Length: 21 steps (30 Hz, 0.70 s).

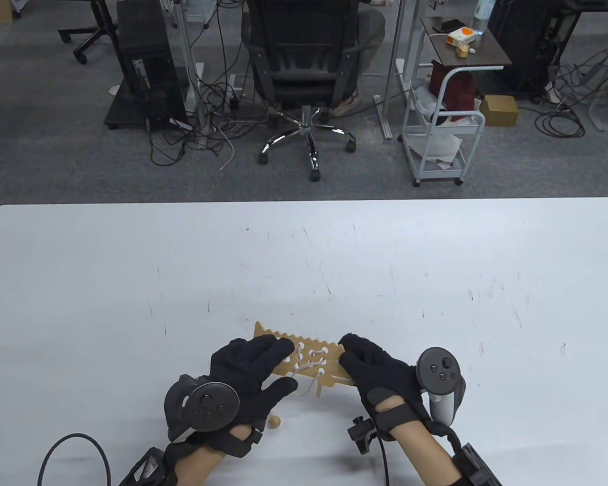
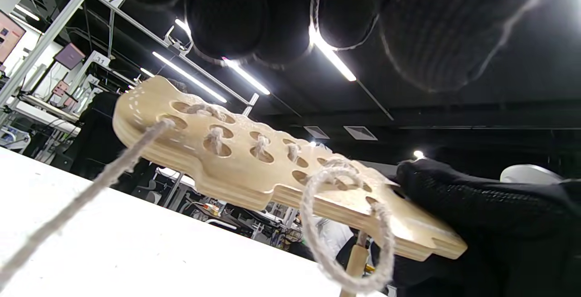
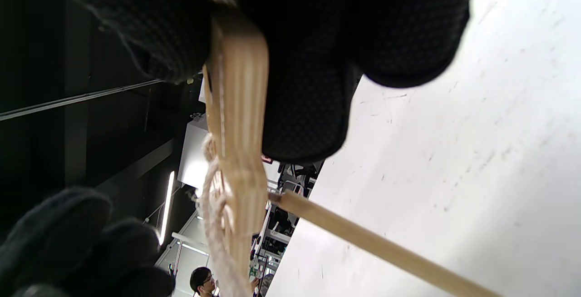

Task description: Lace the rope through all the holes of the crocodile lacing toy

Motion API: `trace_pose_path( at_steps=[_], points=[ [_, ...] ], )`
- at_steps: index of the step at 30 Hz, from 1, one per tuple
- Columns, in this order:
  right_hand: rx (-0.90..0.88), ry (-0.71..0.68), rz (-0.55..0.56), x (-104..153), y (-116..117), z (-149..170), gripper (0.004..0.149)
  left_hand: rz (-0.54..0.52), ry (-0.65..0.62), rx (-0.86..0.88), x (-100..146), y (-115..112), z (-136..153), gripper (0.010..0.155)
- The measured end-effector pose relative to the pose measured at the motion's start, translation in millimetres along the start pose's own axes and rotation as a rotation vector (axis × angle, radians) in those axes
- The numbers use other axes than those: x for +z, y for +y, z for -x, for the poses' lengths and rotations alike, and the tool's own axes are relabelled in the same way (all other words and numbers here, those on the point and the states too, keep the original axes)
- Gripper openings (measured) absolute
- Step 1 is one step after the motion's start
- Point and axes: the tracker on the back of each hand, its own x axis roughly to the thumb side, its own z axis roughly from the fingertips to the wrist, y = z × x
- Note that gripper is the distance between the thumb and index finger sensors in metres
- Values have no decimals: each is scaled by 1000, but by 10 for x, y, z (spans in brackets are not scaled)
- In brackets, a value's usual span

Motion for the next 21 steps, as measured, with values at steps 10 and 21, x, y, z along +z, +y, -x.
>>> trace_pose_path(
  at_steps=[10, 21],
  points=[
    [-63, 56, 60, -35, -118, 61, 50, 102, 22, 141, -36, -129, 71, 55],
    [-146, 83, 59, -26, -136, 64, 51, 247, 67, 164, -49, -367, 155, 52]
  ],
)
